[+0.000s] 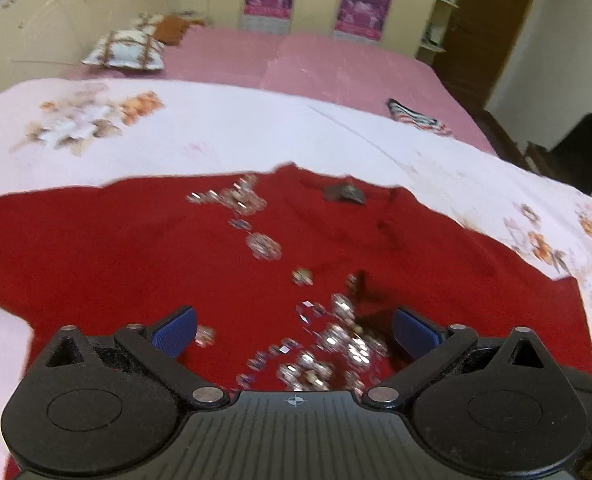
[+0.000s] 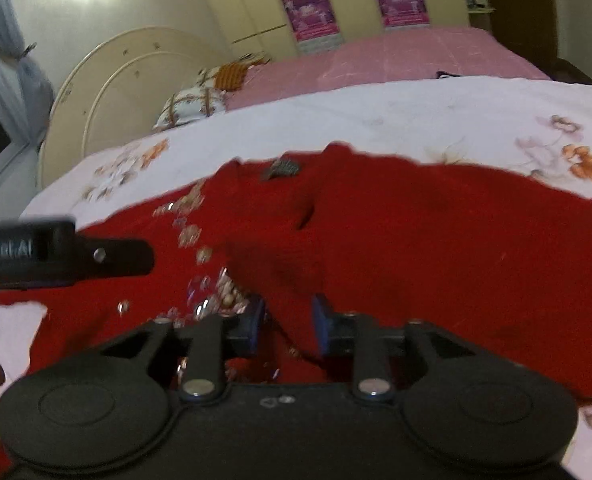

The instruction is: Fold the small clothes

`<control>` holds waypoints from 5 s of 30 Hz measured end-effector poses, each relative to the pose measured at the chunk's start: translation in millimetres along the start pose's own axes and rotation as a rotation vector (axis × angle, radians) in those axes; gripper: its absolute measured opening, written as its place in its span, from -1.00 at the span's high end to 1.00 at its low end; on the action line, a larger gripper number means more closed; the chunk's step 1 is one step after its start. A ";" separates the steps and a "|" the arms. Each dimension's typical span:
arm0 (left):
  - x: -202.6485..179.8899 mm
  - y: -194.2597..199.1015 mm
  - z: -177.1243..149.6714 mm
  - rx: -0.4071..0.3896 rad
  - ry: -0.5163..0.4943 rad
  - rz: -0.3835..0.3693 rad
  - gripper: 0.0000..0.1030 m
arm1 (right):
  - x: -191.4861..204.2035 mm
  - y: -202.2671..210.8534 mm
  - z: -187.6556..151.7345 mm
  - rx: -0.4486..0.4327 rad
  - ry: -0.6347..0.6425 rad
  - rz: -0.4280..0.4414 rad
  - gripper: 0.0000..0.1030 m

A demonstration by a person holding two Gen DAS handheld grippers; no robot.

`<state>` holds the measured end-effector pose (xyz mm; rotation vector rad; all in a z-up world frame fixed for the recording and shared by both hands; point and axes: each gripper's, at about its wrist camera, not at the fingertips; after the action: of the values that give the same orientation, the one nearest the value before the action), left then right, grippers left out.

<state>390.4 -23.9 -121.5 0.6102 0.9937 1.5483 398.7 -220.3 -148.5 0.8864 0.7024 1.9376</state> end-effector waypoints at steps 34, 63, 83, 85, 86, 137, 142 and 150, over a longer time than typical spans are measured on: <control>-5.0 -35.5 14.0 -0.147 0.231 -0.319 0.91 | -75.9 83.2 -61.5 -0.116 -0.234 -0.341 0.01; 126.0 -65.5 -3.5 -0.079 0.262 -0.100 0.91 | -75.3 56.5 -53.6 -0.060 -0.239 -0.396 0.75; 85.2 -76.9 14.3 -0.079 0.117 -0.057 0.91 | -122.7 16.7 16.2 -0.108 -0.372 -0.274 0.09; 88.2 -80.9 9.5 -0.100 0.106 -0.058 0.91 | -124.3 8.9 21.6 -0.114 -0.360 -0.269 0.17; 88.4 -80.4 9.2 -0.102 0.104 -0.058 0.91 | -124.1 6.1 24.4 -0.113 -0.347 -0.274 0.36; 401.2 -2.1 -41.4 -0.086 0.520 0.304 -0.79 | 223.3 -94.5 15.6 -0.003 0.240 -0.155 -0.07; 418.0 -11.0 -37.7 -0.199 0.608 0.255 -0.79 | 222.0 -102.4 14.3 0.014 0.233 -0.170 -0.08; 451.3 -21.9 -26.3 -0.269 0.757 0.189 0.53 | 219.4 -108.0 13.4 0.027 0.209 -0.160 -0.08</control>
<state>279.1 404.7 -215.1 -0.1035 1.2657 2.1013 379.5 23.8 -153.6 0.6281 0.8954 1.8967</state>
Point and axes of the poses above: each gripper's, at about its wrist camera, not at the fingertips, and y roughly against the way its jaws point, x to its left, z to its top, and after that the axes turned 6 degrees about x, right-handed
